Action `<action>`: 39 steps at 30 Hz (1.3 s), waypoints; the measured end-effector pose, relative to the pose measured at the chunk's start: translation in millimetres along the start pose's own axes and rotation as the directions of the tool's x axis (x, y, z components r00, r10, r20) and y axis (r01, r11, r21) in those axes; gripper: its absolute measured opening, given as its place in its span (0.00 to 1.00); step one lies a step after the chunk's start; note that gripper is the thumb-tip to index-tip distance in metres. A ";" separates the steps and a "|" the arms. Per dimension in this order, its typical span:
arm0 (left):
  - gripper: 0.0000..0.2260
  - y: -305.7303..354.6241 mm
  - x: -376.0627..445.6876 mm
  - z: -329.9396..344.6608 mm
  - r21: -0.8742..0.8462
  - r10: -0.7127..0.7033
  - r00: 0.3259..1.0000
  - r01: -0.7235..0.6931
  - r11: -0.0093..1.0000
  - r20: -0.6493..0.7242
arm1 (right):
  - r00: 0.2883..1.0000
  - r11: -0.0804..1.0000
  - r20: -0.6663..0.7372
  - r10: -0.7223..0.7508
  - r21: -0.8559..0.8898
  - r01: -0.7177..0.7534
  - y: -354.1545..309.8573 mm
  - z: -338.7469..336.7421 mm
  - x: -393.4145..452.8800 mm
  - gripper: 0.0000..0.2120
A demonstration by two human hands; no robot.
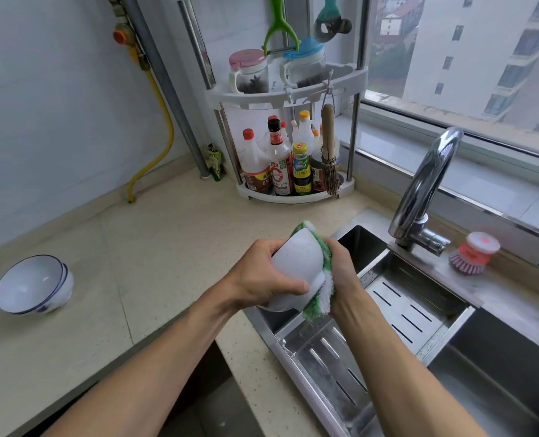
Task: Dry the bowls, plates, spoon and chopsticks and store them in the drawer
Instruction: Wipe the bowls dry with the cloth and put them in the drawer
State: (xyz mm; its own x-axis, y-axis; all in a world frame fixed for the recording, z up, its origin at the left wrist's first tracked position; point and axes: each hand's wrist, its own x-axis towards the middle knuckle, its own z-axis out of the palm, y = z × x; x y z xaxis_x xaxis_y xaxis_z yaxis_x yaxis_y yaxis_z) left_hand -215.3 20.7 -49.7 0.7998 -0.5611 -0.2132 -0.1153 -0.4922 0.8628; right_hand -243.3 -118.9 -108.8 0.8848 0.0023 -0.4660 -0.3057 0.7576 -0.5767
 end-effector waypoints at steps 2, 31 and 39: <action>0.15 3.1 10.0 -1.6 0.084 -0.100 0.995 0.100 0.991 -0.011 | 0.988 0.981 -0.101 -0.114 -0.172 0.095 3.9 1.7 8.6 0.15; 0.13 -16.0 14.1 9.4 -0.787 -0.512 0.751 -0.018 0.616 -0.418 | 0.737 0.464 0.132 -0.663 -0.700 0.543 43.6 14.5 -2.7 0.16; 0.12 -24.6 9.1 2.2 -0.677 -0.435 0.753 -0.019 0.736 -0.494 | 0.800 0.520 0.046 -0.599 -0.738 0.431 51.3 2.0 8.6 0.16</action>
State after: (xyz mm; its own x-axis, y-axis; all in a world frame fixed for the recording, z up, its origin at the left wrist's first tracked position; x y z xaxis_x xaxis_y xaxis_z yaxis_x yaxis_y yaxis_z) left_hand -206.4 26.2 -73.9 0.9434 0.1203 -0.3092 0.2985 0.0989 0.9493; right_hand -250.7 -78.8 -141.1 0.9066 -0.4219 0.0030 -0.0371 -0.0869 -0.9955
